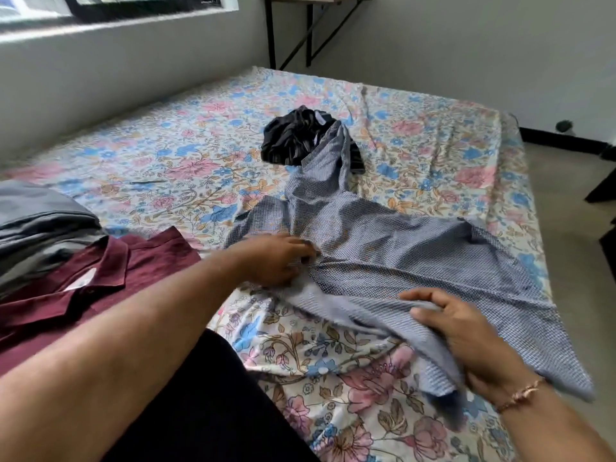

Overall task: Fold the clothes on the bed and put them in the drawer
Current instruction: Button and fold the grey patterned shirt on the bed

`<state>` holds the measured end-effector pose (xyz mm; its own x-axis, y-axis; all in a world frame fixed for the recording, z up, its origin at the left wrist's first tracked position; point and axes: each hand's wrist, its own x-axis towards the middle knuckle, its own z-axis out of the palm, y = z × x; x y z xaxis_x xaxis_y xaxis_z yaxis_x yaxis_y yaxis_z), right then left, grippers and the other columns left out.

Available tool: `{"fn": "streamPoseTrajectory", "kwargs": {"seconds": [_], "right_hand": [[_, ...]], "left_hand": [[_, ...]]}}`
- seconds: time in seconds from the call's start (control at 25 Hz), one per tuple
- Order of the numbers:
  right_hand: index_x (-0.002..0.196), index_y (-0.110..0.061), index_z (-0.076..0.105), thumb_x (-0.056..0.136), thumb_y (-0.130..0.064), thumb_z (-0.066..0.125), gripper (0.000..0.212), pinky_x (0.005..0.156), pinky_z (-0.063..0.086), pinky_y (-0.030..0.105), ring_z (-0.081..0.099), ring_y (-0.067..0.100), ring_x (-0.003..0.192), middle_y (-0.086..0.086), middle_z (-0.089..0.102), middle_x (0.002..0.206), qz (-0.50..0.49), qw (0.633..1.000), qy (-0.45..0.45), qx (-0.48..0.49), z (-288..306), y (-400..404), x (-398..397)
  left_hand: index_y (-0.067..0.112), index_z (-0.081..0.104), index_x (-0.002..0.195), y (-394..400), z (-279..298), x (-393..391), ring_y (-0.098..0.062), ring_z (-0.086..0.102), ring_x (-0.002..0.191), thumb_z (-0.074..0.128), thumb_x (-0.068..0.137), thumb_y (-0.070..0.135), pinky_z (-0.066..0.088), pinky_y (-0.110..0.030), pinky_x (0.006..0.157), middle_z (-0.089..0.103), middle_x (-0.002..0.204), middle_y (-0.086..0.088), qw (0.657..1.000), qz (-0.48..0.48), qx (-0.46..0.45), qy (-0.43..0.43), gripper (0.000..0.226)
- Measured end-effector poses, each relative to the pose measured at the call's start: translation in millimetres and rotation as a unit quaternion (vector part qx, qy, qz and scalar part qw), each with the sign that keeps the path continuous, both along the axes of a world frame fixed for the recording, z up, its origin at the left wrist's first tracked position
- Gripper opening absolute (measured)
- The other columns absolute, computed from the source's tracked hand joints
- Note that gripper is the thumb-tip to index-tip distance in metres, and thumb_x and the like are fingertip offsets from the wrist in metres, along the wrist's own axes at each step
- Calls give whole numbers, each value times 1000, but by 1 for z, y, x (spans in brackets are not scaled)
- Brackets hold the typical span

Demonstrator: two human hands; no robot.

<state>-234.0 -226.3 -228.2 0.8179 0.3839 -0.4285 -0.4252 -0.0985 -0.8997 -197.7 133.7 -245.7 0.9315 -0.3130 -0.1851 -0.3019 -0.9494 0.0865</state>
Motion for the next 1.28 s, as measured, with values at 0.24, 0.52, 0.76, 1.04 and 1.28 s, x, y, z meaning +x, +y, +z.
{"fn": "streamPoseTrajectory", "kwargs": {"seconds": [0.24, 0.52, 0.76, 1.04, 1.28], "right_hand": [[125, -34, 61, 81, -66, 72, 56, 80, 55, 39, 66, 17, 102, -1, 65, 127, -60, 888, -234, -392, 0, -90, 40], [136, -54, 34, 86, -45, 73, 65, 98, 50, 26, 43, 5, 129, -17, 33, 147, 167, 723, -352, -570, -41, -93, 21], [96, -22, 74, 90, 6, 64, 30, 57, 60, 30, 68, 20, 66, 9, 76, 84, -129, 956, -131, -228, -5, -150, 41], [124, -10, 60, 97, 2, 61, 29, 55, 61, 32, 74, 22, 69, 16, 72, 101, -281, 949, -9, -140, -38, -162, 72], [114, -42, 63, 94, -2, 69, 45, 67, 51, 39, 61, 24, 78, 1, 70, 109, -215, 921, -209, -250, -43, -159, 74]], "left_hand": [[31, 52, 136, -19, -26, 10, -18, 53, 119, 49, 103, 50, 51, -39, 90, 58, 124, 5, 991, 30, 45, -122, 38], [29, 51, 128, -20, -22, 10, -16, 49, 113, 64, 96, 44, 52, -37, 91, 54, 121, 5, 991, 7, -45, -129, 37], [39, 42, 149, -15, -24, 5, -28, 26, 149, 74, 89, 50, 51, -51, 110, 22, 165, -1, 999, 20, 37, -33, 69], [39, -13, 163, -28, -34, 2, -32, -7, 160, 50, 101, 57, 19, -62, 125, -22, 171, 3, 991, 122, 53, 34, 91], [36, -19, 162, -37, -26, 0, -20, -15, 158, 40, 102, 63, 1, -48, 127, -21, 171, 3, 995, 10, 33, -98, 88]]}}
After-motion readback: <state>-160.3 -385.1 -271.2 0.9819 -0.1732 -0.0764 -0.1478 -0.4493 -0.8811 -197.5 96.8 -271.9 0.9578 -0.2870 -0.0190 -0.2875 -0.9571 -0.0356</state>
